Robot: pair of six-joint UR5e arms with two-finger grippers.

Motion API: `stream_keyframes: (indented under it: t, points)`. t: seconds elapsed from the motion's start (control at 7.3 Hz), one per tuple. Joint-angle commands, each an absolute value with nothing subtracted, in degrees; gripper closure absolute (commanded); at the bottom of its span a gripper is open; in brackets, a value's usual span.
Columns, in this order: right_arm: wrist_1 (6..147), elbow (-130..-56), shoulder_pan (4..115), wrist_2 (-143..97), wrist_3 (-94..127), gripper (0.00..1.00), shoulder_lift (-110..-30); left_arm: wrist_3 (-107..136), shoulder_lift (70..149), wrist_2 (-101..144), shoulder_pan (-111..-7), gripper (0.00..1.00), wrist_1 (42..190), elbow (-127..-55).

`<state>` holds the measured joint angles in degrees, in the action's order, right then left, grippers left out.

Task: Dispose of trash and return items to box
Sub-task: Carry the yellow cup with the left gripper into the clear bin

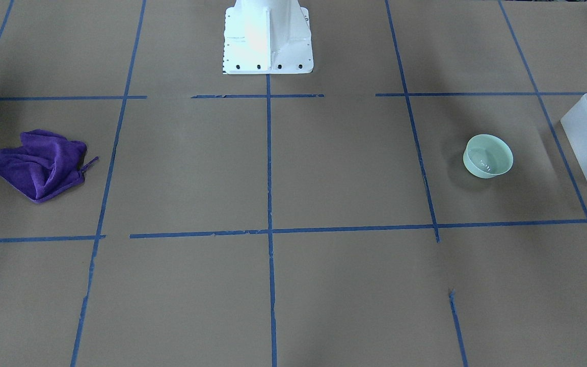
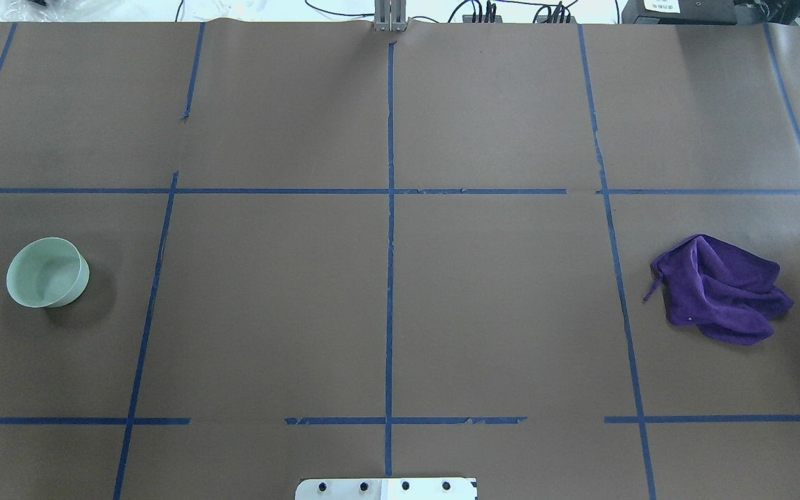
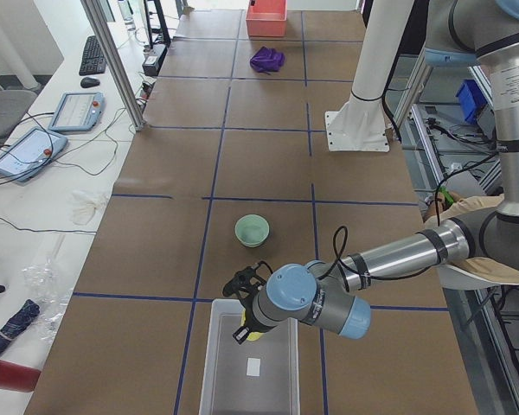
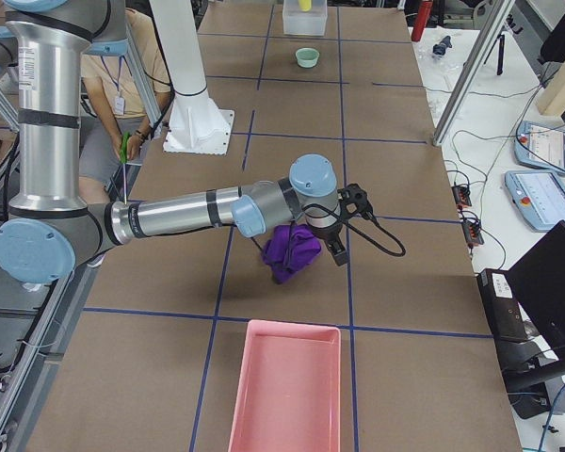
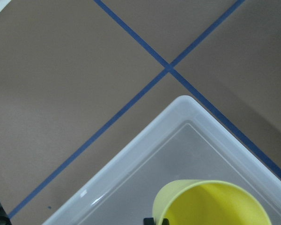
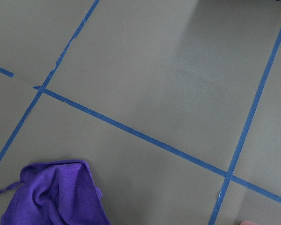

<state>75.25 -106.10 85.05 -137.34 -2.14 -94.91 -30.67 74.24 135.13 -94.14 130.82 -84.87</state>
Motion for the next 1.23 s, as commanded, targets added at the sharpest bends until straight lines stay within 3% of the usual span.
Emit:
stream_keyframes:
  t: [0.0, 0.14, 0.27, 0.41, 0.55, 0.82, 0.96, 1.1]
  points:
    - [75.3, -106.0, 84.8, -137.2, -2.1, 0.0, -95.4, -30.5, 73.6, 135.7, -90.6, 1.0, 131.6, -82.8]
    - [75.3, -105.9, 84.6, -137.1, -2.1, 0.0, -95.5, -30.8, 73.1, 135.7, -89.1, 0.96, 131.6, -82.8]
    - [75.3, -105.7, 84.3, -137.0, -2.2, 0.0, -95.5, -30.9, 73.1, 135.7, -88.5, 0.74, 131.6, -82.7]
    - [75.3, -105.7, 84.2, -137.0, -2.2, 0.0, -95.5, -31.0, 73.0, 135.7, -88.4, 0.44, 132.3, -82.8]
    - [75.3, -105.7, 83.9, -137.1, -2.1, 0.0, -95.6, -30.3, 72.9, 135.7, -88.4, 0.33, 134.4, -82.8]
    - [75.1, -106.2, 82.6, -137.2, 0.6, 0.0, -94.9, -27.4, 73.3, 135.7, -88.3, 0.27, 135.1, -84.1]
    - [75.1, -109.1, 80.2, -136.9, 8.0, 0.0, -94.7, -19.9, 73.6, 135.2, -88.3, 0.27, 134.7, -89.1]
    - [75.1, -112.1, 77.0, -135.0, 15.3, 0.0, -94.8, -15.0, 75.9, 135.2, -88.2, 0.05, 133.7, -90.5]
